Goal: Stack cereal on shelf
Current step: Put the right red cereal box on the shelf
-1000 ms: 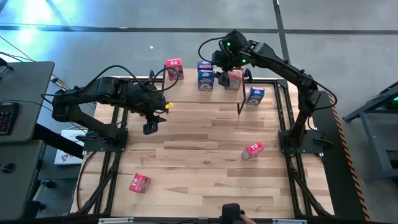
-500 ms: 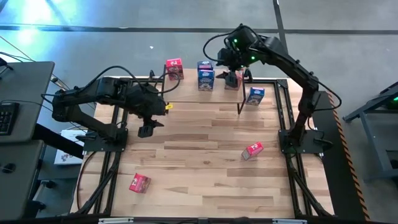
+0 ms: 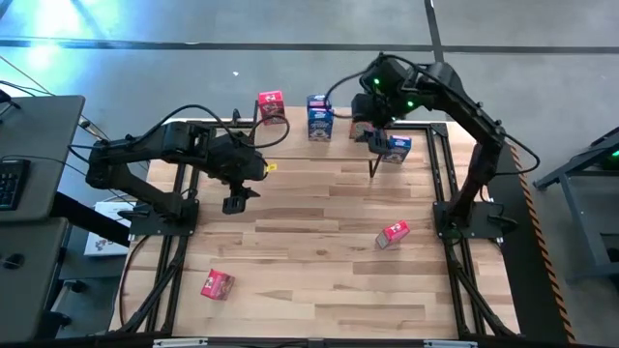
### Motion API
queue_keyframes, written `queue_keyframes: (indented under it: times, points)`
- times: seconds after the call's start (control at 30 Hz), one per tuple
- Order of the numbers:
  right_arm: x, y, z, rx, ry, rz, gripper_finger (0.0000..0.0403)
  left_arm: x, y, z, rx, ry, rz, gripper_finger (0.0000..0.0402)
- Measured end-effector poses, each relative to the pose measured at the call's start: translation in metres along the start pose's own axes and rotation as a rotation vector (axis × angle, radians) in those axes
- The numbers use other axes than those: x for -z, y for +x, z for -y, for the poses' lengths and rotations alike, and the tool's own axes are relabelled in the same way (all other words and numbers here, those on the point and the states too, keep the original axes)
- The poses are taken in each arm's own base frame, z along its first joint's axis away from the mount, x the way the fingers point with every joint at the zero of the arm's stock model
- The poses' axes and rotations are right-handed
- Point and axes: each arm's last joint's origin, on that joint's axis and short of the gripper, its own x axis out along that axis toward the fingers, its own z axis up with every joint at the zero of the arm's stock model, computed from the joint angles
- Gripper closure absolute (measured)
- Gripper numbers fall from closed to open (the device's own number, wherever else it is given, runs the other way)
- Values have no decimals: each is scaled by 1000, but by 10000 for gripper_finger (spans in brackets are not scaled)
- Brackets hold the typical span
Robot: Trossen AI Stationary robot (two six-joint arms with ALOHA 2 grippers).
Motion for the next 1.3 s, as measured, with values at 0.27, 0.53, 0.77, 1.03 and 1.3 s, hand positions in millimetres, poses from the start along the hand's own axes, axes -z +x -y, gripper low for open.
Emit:
queue_keyframes:
  times: [0.27, 0.53, 0.77, 1.03, 1.3]
  points:
    - [3, -29, -34, 6, 5, 53, 146, -7, 9, -1, -30, 0, 2, 197]
    - [12, -63, -64, 27, 7, 131, 146, -11, 17, -1, -30, -46, -7, 197]
    - [23, -87, -83, 36, 29, 190, 146, -11, 17, -1, -30, -55, -7, 197]
    - [58, -77, -98, 1, 66, 80, 146, -12, 17, -1, -30, -139, 3, 197]
    - [107, -39, -117, -54, 47, -111, 146, -13, 17, -1, -30, -99, 5, 197]
